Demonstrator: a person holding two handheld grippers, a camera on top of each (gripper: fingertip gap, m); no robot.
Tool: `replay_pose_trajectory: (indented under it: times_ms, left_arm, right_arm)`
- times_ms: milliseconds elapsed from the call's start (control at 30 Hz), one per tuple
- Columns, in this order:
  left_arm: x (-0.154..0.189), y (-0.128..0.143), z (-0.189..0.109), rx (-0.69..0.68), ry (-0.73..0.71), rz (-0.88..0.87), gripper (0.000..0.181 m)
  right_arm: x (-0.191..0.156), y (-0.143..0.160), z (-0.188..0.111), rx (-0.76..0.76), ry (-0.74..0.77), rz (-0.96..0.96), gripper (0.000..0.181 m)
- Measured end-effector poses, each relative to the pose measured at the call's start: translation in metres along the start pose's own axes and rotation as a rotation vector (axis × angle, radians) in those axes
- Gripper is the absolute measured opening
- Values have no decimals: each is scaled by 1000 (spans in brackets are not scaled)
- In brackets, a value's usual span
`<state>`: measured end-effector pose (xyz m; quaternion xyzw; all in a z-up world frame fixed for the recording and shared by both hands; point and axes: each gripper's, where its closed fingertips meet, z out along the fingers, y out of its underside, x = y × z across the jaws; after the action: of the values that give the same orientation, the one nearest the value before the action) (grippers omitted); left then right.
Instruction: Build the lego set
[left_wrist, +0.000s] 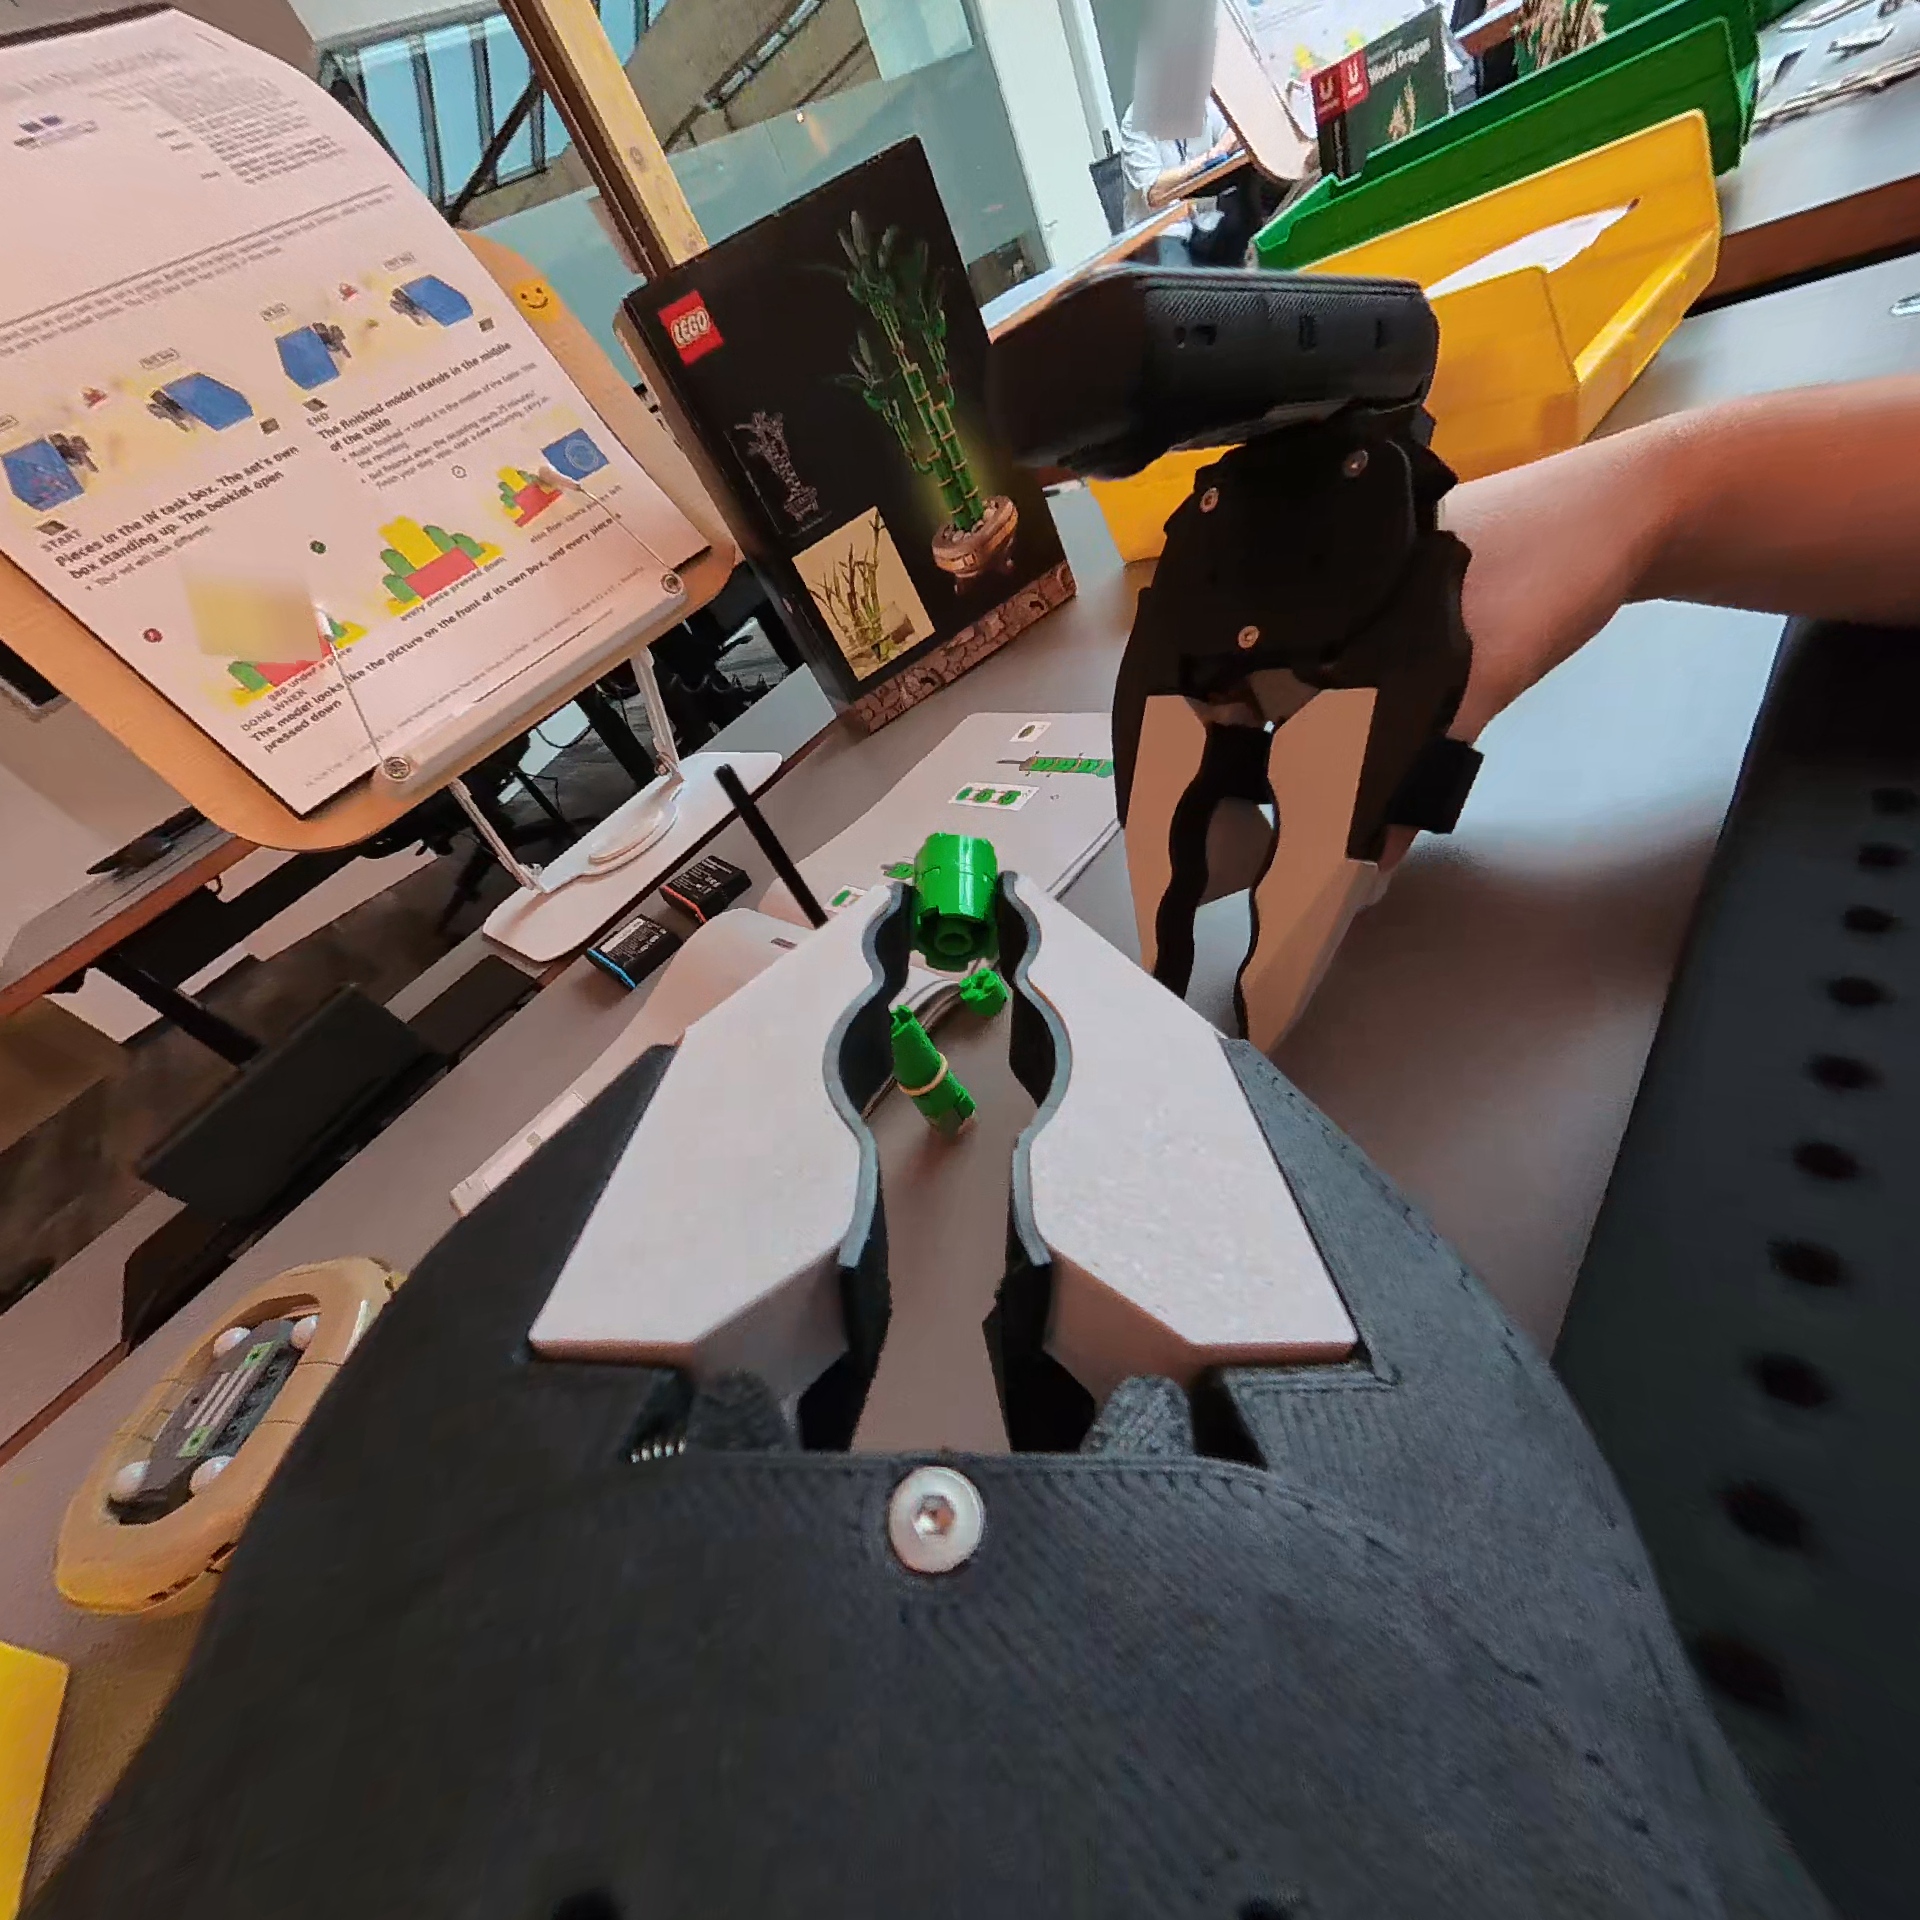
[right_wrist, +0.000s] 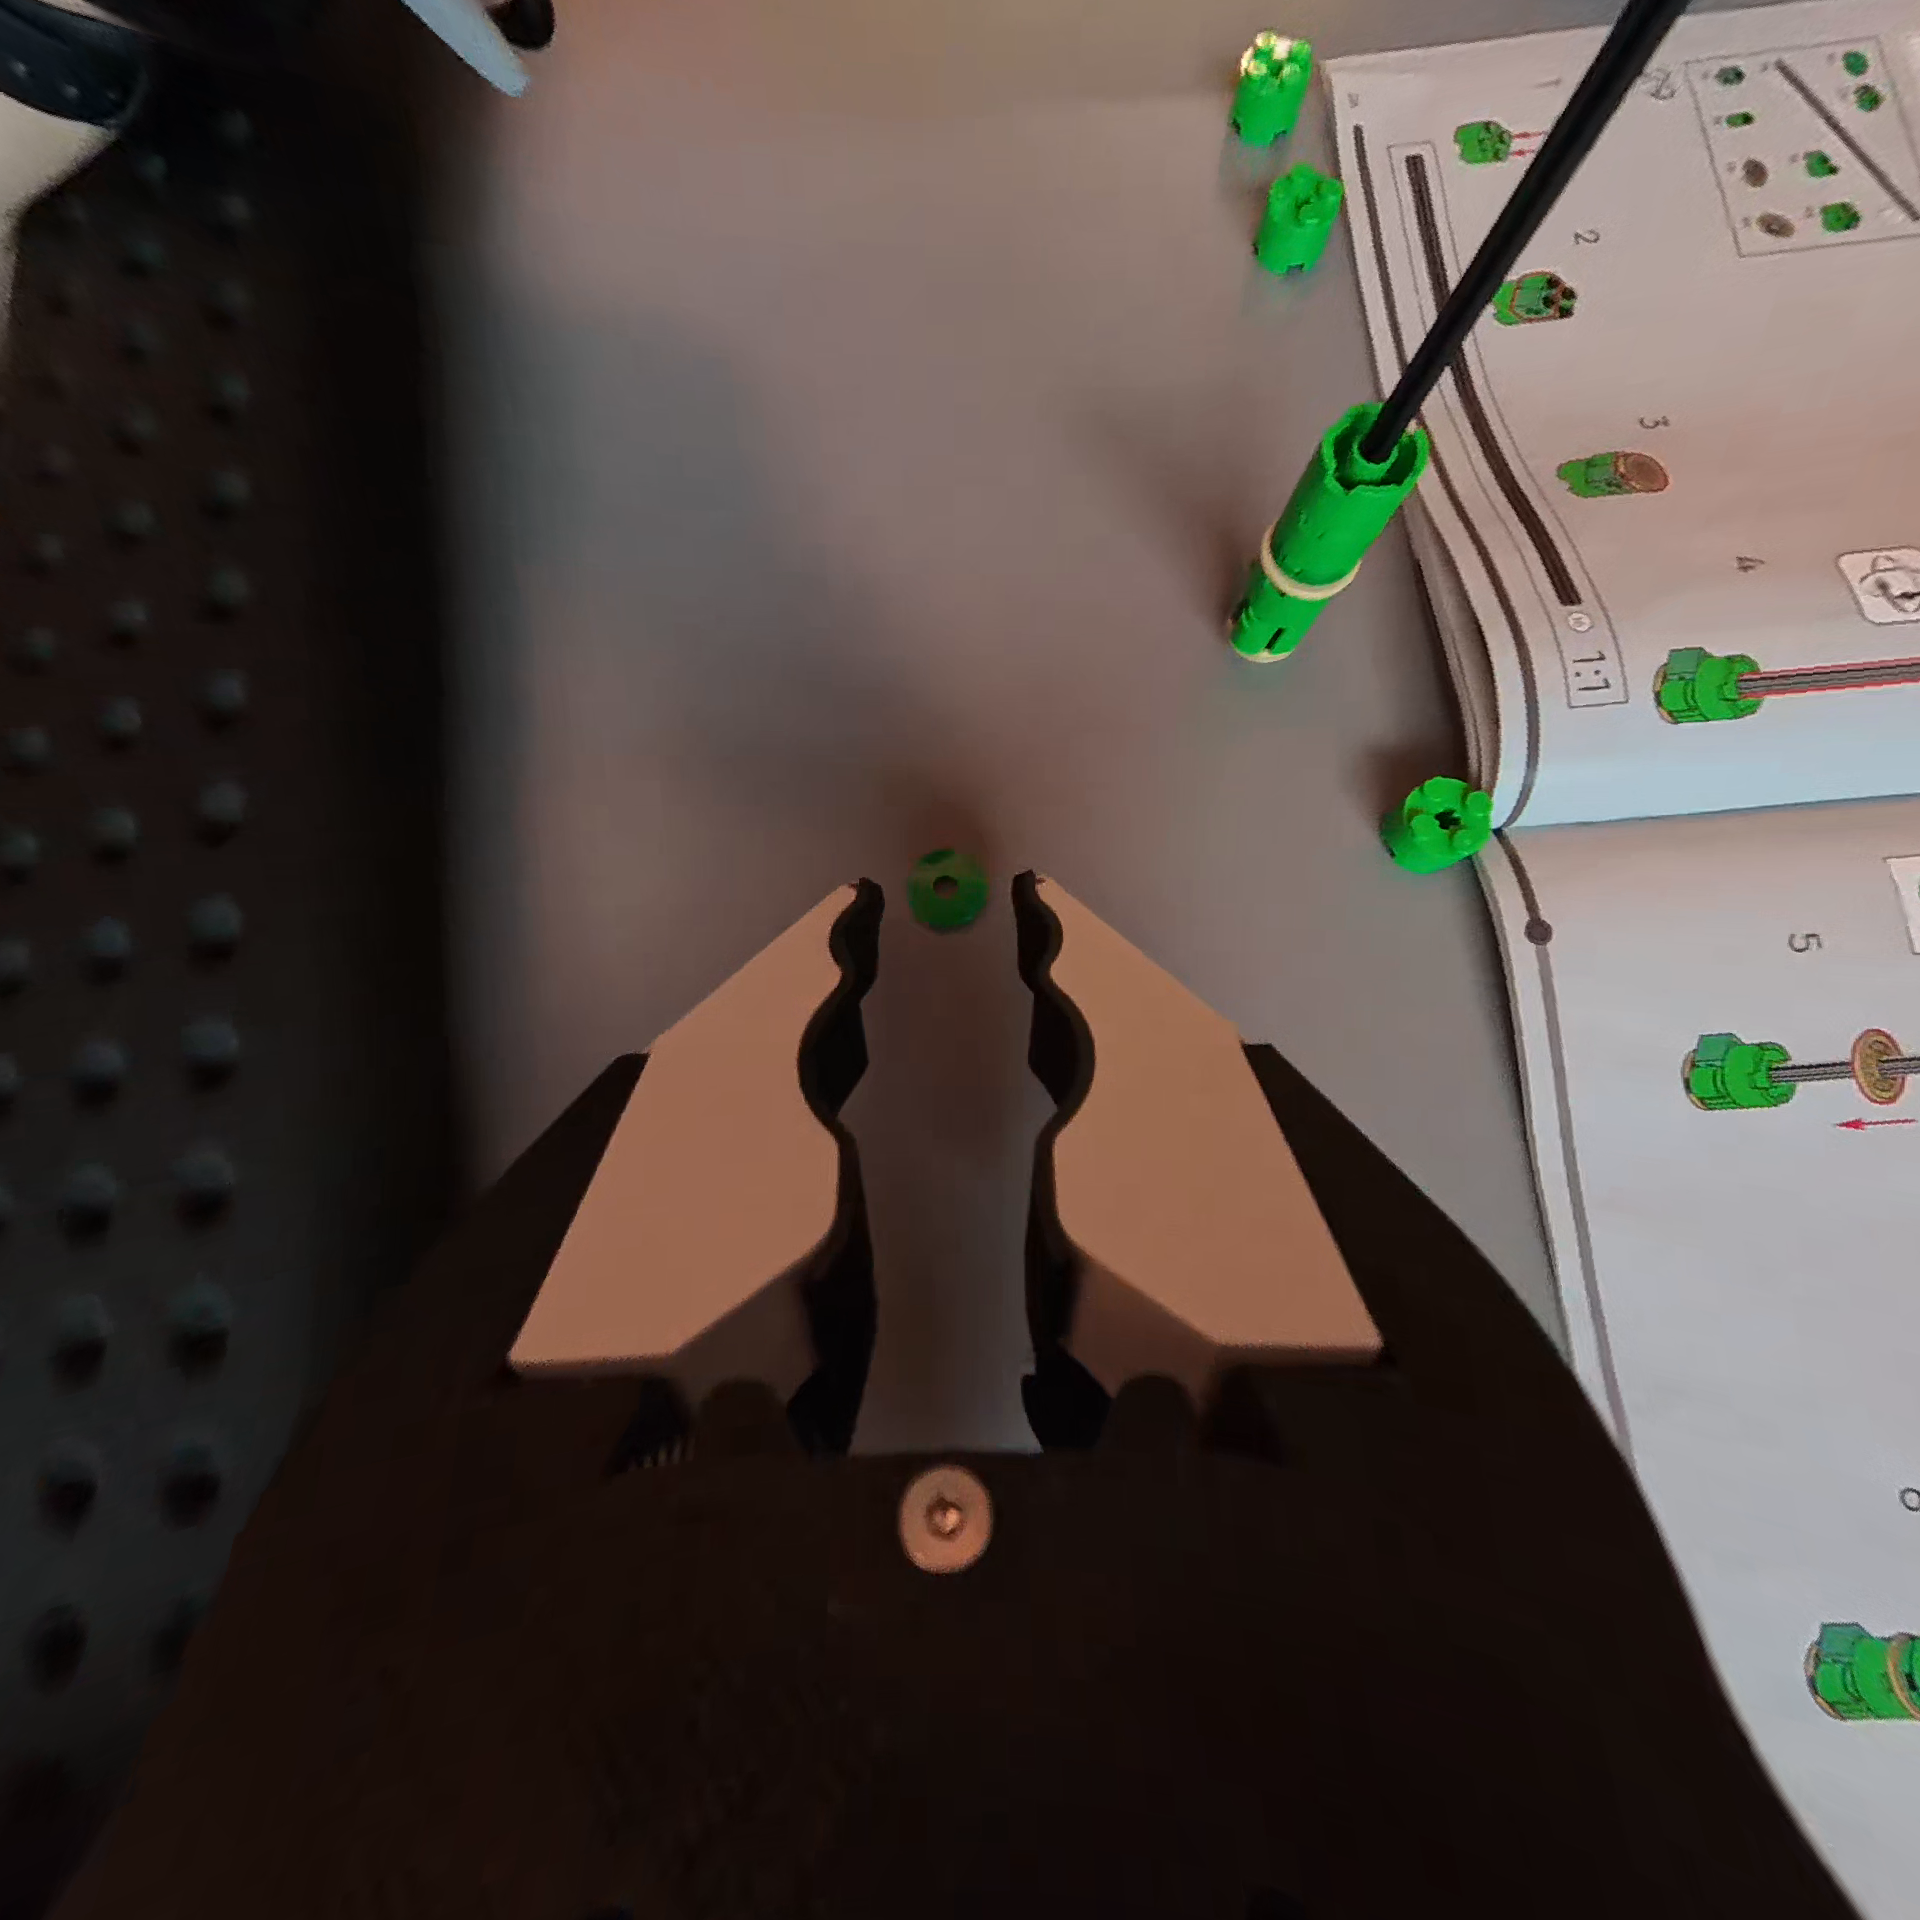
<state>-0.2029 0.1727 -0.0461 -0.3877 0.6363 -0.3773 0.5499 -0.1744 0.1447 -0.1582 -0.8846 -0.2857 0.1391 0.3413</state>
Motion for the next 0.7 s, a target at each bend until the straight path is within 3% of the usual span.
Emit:
replay_pose_trajectory:
  times_ms: [333,433,533,700]
  left_arm:
    - [2,2,1,-7,6,-1,14]
    - [1,-1,0,8,9,-7,14]
    - [-4,-30,-4,116,25,-50,14]
    - [-17,-117,-9,276,42,92,13]
  right_arm:
    - [-2,3,6,-31,-18,5,14]
    - [-2,-6,-2,22,-17,7,14]
    - [3,-50,-43,259,-15,26,13]
    - [-19,-157,-168,720,-158,18,13]
